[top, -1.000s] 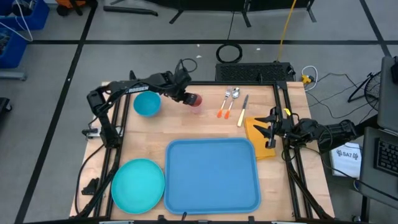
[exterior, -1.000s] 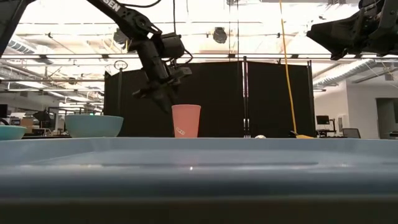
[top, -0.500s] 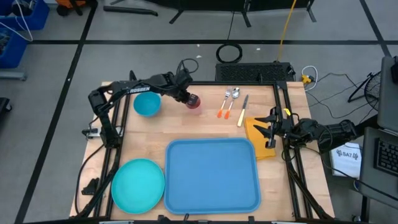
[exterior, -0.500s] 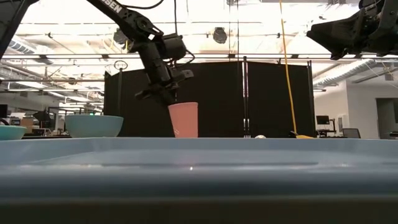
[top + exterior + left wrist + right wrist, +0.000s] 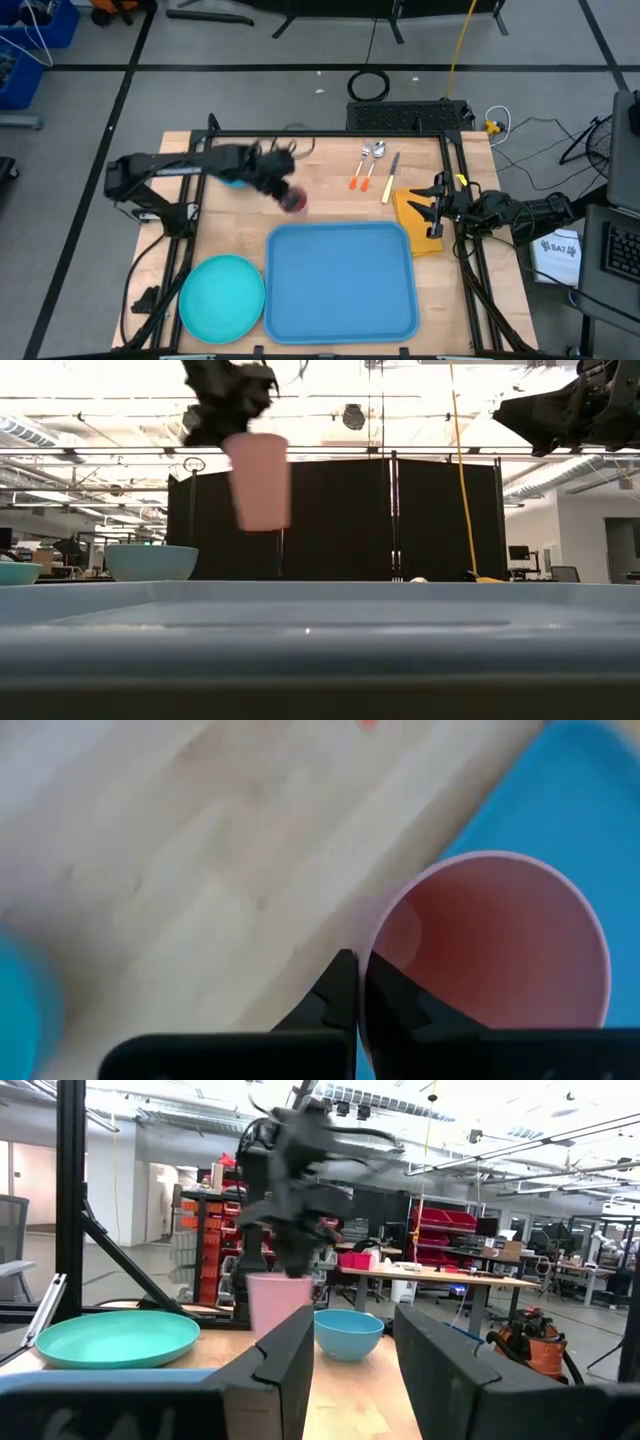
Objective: Set up tray
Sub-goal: Put the pink cup on the blue tray
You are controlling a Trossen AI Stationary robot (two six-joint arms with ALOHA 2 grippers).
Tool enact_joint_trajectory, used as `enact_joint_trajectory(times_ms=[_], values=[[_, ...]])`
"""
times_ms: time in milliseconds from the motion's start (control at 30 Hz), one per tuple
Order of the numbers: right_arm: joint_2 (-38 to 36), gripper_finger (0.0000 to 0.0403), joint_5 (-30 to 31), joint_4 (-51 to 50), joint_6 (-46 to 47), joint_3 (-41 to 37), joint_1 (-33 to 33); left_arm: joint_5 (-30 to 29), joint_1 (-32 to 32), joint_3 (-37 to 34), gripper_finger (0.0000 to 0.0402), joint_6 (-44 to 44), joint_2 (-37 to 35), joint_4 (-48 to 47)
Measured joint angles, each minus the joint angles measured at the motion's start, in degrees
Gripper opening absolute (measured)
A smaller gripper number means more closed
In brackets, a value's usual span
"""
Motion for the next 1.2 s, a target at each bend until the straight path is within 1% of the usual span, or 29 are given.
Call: enact_joint_trajectory(times_ms=[100, 200, 300, 400, 533, 800, 967, 1067, 1133, 1200], values=[[0.0, 0.0130, 0.0, 0.0, 0.0, 0.0, 0.0, -4.9, -7.7, 0.0, 0.0004, -7.6, -1.5, -3.0], [0.0, 0.0130, 0.0, 0.0, 0.0, 0.0, 0.0, -8.2, -13.9, -0.1, 0.0004, -13.7, -1.4, -4.0], [0.0, 0.0130, 0.1, 0.1, 0.0, 0.0, 0.0, -10.3, -17.5, -1.6, 0.0004, -19.1, 0.1, -3.9], [0.0, 0.0130, 0.0, 0.1, 0.0, 0.0, 0.0, -11.0, -19.5, -4.0, 0.0004, -22.7, 2.2, -3.8], [0.0, 0.0130, 0.0, 0.1, 0.0, 0.0, 0.0, -9.8, -20.5, -6.6, 0.0004, -25.8, 4.1, -2.9], [0.0, 0.0130, -0.1, 0.2, 0.6, 0.0, 0.0, -7.1, -20.4, -9.9, 0.0004, -25.1, 4.7, 4.2], [0.0, 0.0130, -0.1, 0.2, 0.6, 0.0, 0.0, -6.2, -20.4, -11.6, 0.0004, -26.4, 4.7, 4.3], [0.0, 0.0130, -0.1, 0.2, 0.6, 0.0, 0.0, -6.6, -20.4, -11.9, 0.0005, -27.4, 4.7, 4.3], [0.0, 0.0130, -0.1, 0.2, 0.6, 0.0, 0.0, -6.6, -20.4, -11.9, 0.0017, -27.4, 4.7, 4.5], [0.0, 0.0130, -0.1, 0.1, 0.6, 0.0, 0.0, -5.9, -20.4, -12.0, 0.0039, -27.2, 4.7, 5.3]])
